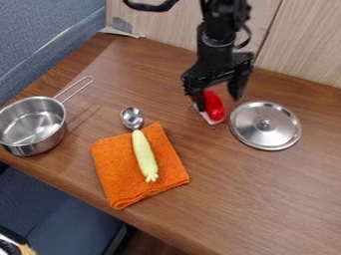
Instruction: Moved the red object to the top left side of the table.
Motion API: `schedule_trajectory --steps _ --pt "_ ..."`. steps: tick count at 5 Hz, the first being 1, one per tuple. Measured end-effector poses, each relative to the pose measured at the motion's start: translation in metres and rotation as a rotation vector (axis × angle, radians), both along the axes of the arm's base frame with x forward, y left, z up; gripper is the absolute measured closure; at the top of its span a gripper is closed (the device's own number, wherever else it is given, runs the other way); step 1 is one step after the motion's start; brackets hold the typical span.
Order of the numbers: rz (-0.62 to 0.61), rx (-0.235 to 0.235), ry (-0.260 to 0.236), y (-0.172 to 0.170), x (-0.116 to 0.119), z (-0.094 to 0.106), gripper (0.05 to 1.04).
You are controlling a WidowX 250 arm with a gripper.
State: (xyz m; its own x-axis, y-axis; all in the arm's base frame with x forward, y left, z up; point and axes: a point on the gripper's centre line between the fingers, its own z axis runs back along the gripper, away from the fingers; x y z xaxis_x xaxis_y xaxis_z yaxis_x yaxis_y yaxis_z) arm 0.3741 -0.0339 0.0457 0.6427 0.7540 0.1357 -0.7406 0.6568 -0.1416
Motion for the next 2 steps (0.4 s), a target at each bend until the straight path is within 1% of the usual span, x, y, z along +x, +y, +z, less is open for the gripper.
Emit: schedule_trajectory --steps 1,2 --pt "0.005 0.033 0.019 0.007 -0.001 -0.006 0.084" --pt "0.027 0.057 0.052 0.02 -0.003 -0.019 0.127"
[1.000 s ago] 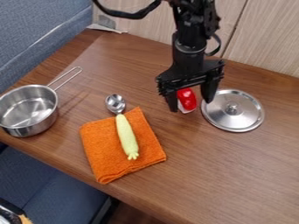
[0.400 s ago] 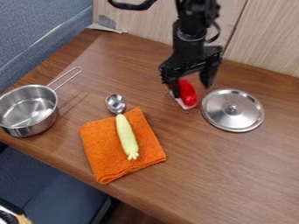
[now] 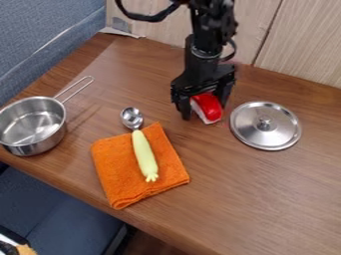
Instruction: Moved the red object to the top left side of the table.
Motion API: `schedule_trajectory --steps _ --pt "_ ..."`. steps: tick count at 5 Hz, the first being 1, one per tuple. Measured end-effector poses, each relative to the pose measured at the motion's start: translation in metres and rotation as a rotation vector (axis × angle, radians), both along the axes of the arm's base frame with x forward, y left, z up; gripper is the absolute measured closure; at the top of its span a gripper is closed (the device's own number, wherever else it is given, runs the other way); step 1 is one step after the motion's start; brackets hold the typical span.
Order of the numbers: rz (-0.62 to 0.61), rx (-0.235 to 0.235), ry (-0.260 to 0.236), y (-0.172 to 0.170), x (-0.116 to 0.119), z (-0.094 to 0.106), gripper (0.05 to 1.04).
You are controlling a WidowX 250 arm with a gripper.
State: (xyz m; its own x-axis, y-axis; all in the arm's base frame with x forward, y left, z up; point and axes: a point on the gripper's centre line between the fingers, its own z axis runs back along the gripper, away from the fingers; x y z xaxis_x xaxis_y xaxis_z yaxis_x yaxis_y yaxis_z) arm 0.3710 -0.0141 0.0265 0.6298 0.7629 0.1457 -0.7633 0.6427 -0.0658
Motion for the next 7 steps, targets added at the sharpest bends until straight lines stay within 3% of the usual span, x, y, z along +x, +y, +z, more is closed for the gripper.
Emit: schedule_trajectory --steps 1,2,5,7 --pt "-0.009 0.017 0.012 0.002 0.001 -0.005 0.408" --pt "-0.007 0.016 0.015 0.002 0.0 -0.006 0.49" --pt "0.008 0.006 0.043 0.009 -0.002 0.0 0.49" --pt "0.143 -0.042 -0.06 0.048 0.048 0.051 0.49"
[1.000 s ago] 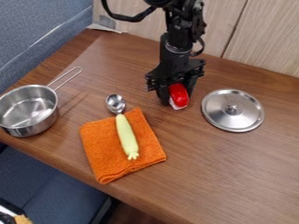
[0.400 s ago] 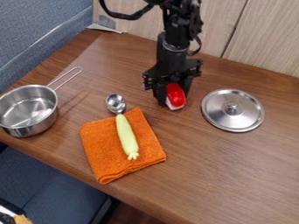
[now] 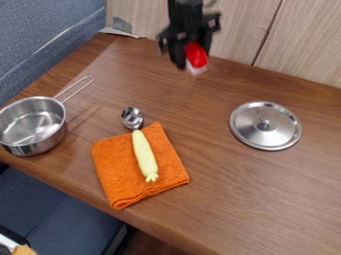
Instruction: Moved the red object to the top left side of the table.
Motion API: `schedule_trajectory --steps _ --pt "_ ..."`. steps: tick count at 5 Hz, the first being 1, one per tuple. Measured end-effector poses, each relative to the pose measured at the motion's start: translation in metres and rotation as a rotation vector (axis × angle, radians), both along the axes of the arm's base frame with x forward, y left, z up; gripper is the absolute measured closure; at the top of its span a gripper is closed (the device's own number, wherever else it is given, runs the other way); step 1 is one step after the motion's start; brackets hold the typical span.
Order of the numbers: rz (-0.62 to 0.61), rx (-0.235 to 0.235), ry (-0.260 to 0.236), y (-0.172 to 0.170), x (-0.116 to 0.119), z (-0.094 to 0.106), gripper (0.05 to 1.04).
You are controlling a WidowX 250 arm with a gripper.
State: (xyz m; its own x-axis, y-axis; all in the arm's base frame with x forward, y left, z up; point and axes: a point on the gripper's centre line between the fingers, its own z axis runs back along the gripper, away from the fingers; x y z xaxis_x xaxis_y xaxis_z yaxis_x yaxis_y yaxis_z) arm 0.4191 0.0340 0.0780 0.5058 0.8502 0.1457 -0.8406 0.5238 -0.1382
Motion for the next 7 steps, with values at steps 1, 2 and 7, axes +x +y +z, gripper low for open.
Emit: schedule_trajectory --steps 1,2,7 --pt "0.092 0.005 0.003 0.036 0.022 0.001 0.49" --pt "0.164 0.021 0.015 0.071 0.037 -0.004 0.49" --pt "0.282 0.051 0.082 0.132 0.028 -0.051 0.49"
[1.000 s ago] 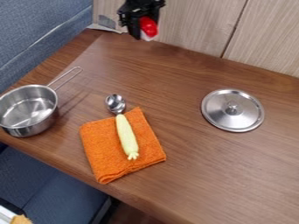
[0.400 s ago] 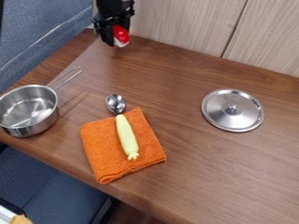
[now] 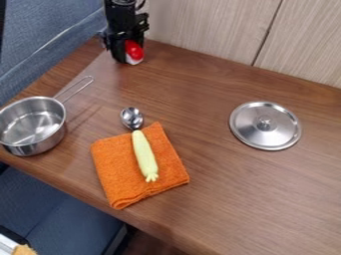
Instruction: Moved the red object to the top left side of the table.
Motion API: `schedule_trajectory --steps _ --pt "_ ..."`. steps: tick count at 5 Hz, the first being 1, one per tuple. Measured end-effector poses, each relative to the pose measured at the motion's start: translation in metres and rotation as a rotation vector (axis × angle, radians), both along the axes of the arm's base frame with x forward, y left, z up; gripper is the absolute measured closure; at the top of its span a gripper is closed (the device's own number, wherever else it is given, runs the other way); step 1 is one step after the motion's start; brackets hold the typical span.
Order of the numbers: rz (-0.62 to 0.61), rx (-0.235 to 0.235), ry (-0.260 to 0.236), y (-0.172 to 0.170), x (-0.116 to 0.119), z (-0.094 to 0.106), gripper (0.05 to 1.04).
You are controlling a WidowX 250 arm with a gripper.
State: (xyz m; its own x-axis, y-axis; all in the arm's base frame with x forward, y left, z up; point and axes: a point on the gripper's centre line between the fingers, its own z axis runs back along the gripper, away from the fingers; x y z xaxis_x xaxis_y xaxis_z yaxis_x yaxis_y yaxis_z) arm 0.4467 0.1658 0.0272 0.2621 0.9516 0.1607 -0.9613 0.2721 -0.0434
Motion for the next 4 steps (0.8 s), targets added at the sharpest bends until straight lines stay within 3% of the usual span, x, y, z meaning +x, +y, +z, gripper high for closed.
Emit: schedule_trajectory --steps 1,2,3,4 --pt "0.005 -0.013 0.005 -0.0018 -0.0007 -0.0007 0.418" --pt "0.019 -0.022 0.022 -0.0025 -0.0039 -0.001 0.133" --pt "0.005 -0.022 0.029 -0.0014 -0.0033 -0.0005 0.077" --pt "0.014 0.016 0.052 0.0005 -0.0057 0.0005 0.083"
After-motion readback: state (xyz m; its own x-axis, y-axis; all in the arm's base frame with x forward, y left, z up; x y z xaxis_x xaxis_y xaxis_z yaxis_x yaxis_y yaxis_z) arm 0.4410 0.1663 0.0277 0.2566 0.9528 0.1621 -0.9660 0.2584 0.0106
